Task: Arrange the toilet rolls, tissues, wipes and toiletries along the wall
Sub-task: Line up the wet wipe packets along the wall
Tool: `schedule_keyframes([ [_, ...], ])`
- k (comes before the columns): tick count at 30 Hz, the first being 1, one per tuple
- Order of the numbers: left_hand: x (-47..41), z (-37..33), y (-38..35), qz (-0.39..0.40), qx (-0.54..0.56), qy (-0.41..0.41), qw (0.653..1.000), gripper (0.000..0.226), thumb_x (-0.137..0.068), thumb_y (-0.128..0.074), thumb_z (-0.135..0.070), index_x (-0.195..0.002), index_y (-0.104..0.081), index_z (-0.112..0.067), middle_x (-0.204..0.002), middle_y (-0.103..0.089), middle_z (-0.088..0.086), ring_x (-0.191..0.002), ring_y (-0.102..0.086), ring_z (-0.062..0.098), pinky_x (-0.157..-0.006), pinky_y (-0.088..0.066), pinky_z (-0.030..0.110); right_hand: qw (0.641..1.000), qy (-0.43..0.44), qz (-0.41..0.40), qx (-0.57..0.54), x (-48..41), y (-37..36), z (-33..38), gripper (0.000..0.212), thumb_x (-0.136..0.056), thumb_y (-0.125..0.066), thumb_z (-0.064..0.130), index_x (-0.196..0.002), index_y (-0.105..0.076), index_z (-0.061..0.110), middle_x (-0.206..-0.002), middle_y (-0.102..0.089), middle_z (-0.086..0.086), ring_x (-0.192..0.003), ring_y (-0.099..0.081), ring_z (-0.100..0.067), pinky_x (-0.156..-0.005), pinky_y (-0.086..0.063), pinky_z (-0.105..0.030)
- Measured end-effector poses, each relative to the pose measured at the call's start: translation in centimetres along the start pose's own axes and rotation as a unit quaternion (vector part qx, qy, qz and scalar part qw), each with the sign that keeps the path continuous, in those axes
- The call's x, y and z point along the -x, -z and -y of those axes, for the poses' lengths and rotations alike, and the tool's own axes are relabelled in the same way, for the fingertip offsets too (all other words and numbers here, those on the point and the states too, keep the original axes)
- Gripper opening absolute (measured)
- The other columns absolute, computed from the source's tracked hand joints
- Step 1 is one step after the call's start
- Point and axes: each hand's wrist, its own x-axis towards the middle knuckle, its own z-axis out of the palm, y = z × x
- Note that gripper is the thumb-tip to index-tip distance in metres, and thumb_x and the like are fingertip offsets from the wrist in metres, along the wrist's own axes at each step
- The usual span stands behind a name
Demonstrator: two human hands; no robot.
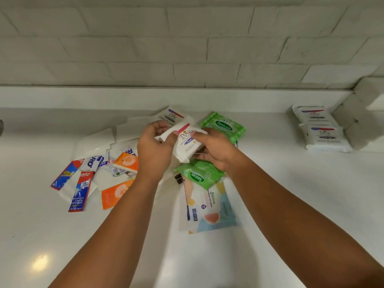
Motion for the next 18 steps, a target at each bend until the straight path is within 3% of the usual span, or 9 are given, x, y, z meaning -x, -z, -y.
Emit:
schedule_keyframes([
  [2, 0.3, -0.9, -1.2, 0.034, 0.014, -0.006, 0.999, 0.030, -0.086, -0.076, -0.016, -0.115, -0.065, -0.019, -0.103, -0.070, -0.006, -0.090, -0.063, -0.003, -0.079, -0.051, 0.017, 1.000, 0.012, 0.001, -0.012, 0.5, 1.9, 0.8, 0.044, -0.088, -0.071, 0.021, -0.122, -0.056, -0.002, -0.109, -0.071, -0.021, -0.098, -0.070, -0.036, -0.083, -0.057, -0.055],
  [5, 0.9, -1.6, -3.6, 0.063, 0.056, 0.012, 0.996, 0.033, -0.086, -0.077, -0.016, -0.116, -0.066, -0.018, -0.103, -0.070, -0.003, -0.087, -0.066, 0.000, -0.077, -0.055, 0.021, 1.000, 0.019, 0.001, -0.022, 1.6, 5.2, 1.6, 0.049, -0.085, -0.074, 0.021, -0.121, -0.056, -0.009, -0.108, -0.071, -0.024, -0.100, -0.069, -0.039, -0.087, -0.055, -0.057],
  [9, 2.9, -2.4, -8.1, 0.082, 0.114, 0.086, 0.986, 0.032, -0.080, -0.082, -0.026, -0.107, -0.066, -0.023, -0.099, -0.069, 0.002, -0.089, -0.071, 0.019, -0.077, -0.059, 0.036, 0.996, 0.041, -0.043, -0.073, 2.8, 10.0, 2.0, 0.041, -0.083, -0.076, 0.012, -0.117, -0.057, 0.000, -0.110, -0.071, -0.022, -0.099, -0.070, -0.037, -0.090, -0.054, -0.057],
  [12, 4.9, -3.4, -12.1, 0.122, 0.108, 0.134, 0.978, 0.029, -0.085, -0.079, -0.025, -0.109, -0.068, -0.015, -0.100, -0.074, 0.010, -0.092, -0.074, 0.029, -0.076, -0.061, 0.047, 0.987, 0.051, -0.110, -0.102, 4.1, 14.0, 2.2, 0.059, -0.082, -0.077, 0.014, -0.131, -0.045, 0.002, -0.116, -0.068, -0.020, -0.096, -0.071, -0.033, -0.087, -0.056, -0.055],
  [13, 5.6, -3.6, -13.7, 0.138, 0.100, 0.152, 0.974, 0.031, -0.087, -0.077, -0.025, -0.113, -0.067, -0.013, -0.103, -0.074, 0.012, -0.089, -0.075, 0.028, -0.066, -0.062, 0.046, 0.985, 0.052, -0.130, -0.100, 4.6, 15.6, 2.2, 0.063, -0.082, -0.078, 0.016, -0.133, -0.043, 0.002, -0.118, -0.067, -0.020, -0.097, -0.071, -0.033, -0.086, -0.056, -0.056],
  [15, 6.9, -4.2, -16.4, 0.160, 0.086, 0.190, 0.965, 0.027, -0.091, -0.072, -0.024, -0.115, -0.066, -0.014, -0.100, -0.076, 0.009, -0.071, -0.074, 0.020, -0.044, -0.052, 0.031, 0.981, 0.049, -0.162, -0.099, 5.3, 18.7, 2.2, 0.062, -0.083, -0.077, 0.019, -0.133, -0.044, 0.001, -0.117, -0.068, -0.019, -0.097, -0.071, -0.033, -0.086, -0.056, -0.056],
  [16, 7.5, -4.4, -17.7, 0.167, 0.083, 0.201, 0.962, 0.021, -0.092, -0.070, -0.024, -0.111, -0.067, -0.015, -0.098, -0.077, 0.007, -0.065, -0.072, 0.017, -0.042, -0.046, 0.026, 0.979, 0.047, -0.169, -0.105, 5.8, 20.1, 2.2, 0.059, -0.085, -0.076, 0.019, -0.131, -0.046, -0.001, -0.115, -0.069, -0.019, -0.097, -0.071, -0.033, -0.085, -0.057, -0.055],
  [18, 8.4, -4.7, -20.3, 0.172, 0.094, 0.205, 0.959, 0.010, -0.094, -0.068, -0.019, -0.102, -0.069, -0.014, -0.096, -0.078, 0.007, -0.066, -0.073, 0.013, -0.046, -0.052, 0.028, 0.977, 0.046, -0.175, -0.111, 6.7, 22.8, 2.3, 0.040, -0.090, -0.069, 0.020, -0.121, -0.055, -0.002, -0.109, -0.071, -0.019, -0.095, -0.072, -0.033, -0.083, -0.057, -0.054],
])
